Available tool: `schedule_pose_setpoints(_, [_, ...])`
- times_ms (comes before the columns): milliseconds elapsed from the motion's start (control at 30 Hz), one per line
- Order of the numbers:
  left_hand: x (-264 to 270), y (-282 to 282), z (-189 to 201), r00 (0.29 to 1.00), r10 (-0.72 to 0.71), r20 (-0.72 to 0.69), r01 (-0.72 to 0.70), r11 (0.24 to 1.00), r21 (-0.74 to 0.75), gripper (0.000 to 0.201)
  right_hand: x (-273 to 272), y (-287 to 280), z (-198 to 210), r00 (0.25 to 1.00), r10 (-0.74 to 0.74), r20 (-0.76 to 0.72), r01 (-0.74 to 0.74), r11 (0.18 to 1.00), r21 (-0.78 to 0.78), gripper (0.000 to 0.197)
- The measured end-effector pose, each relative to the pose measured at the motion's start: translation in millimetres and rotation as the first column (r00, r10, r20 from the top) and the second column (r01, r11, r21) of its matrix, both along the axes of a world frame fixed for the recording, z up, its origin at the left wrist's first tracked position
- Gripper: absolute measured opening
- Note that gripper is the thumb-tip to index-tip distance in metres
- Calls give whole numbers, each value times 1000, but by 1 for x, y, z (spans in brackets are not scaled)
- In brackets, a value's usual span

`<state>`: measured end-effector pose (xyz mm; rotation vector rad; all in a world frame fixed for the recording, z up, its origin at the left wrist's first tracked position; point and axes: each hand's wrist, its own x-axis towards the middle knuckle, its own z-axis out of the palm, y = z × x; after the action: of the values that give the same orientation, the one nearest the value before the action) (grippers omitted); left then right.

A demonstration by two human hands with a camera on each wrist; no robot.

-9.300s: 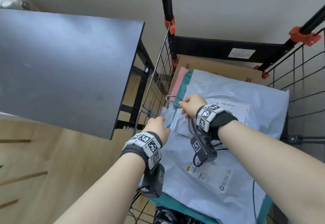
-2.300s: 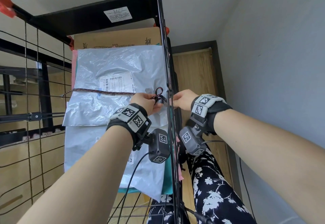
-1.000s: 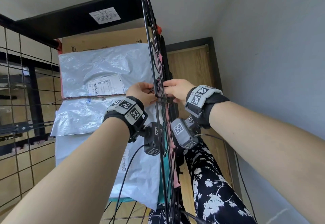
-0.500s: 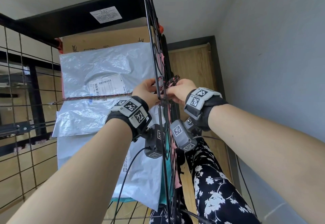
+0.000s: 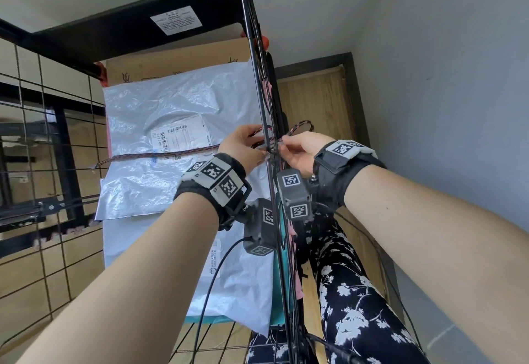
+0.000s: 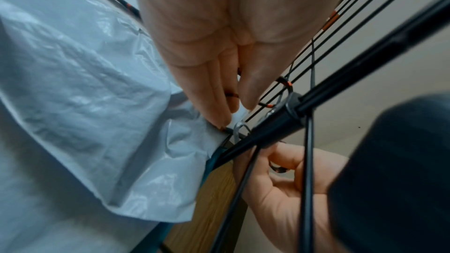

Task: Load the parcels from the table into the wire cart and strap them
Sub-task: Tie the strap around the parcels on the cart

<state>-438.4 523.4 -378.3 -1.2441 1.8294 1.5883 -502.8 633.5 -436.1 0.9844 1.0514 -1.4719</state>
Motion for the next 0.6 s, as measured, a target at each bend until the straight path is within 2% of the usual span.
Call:
schedule_pose_setpoints(67, [1,0,0,999,25,25,-25,999,29,54,0,3,1,1000,-19,-14,19,1000,-10,16])
schedule_pose_setpoints(167, [4,-1,2,997,25,66,-28,998,49,53,-3,11,2,970,220,-100,-199,963,180,14])
schedule_pose_setpoints(200, [5,-1,3,997,16,70,-19,999,42,54,-5,15,5,908,396,-134,-349,894,281,14])
schedule_pose_setpoints(233, [6,-1,2,997,3,74,-5,1000,28,55,-7,20,5,801,573,-172,-482,789,381,17])
schedule_pose_setpoints(300, [9,0,1,997,-21,71,21,1000,7,56,-5,32,9,633,757,-161,-637,628,447,24])
schedule_pose_setpoints(367, [12,2,0,996,-69,58,71,997,-37,55,1,42,10,577,808,-123,-688,561,461,20])
schedule_pose_setpoints(467, [21,3,2,986,-156,65,164,975,-148,53,19,45,9,605,792,-81,-697,575,428,12])
schedule_pose_setpoints(567, [29,1,9,962,-248,115,269,931,-245,53,34,43,4,540,842,-11,-762,495,418,21])
schedule_pose_setpoints(600, [32,1,11,954,-275,121,297,921,-251,52,39,42,3,556,831,5,-761,507,404,24])
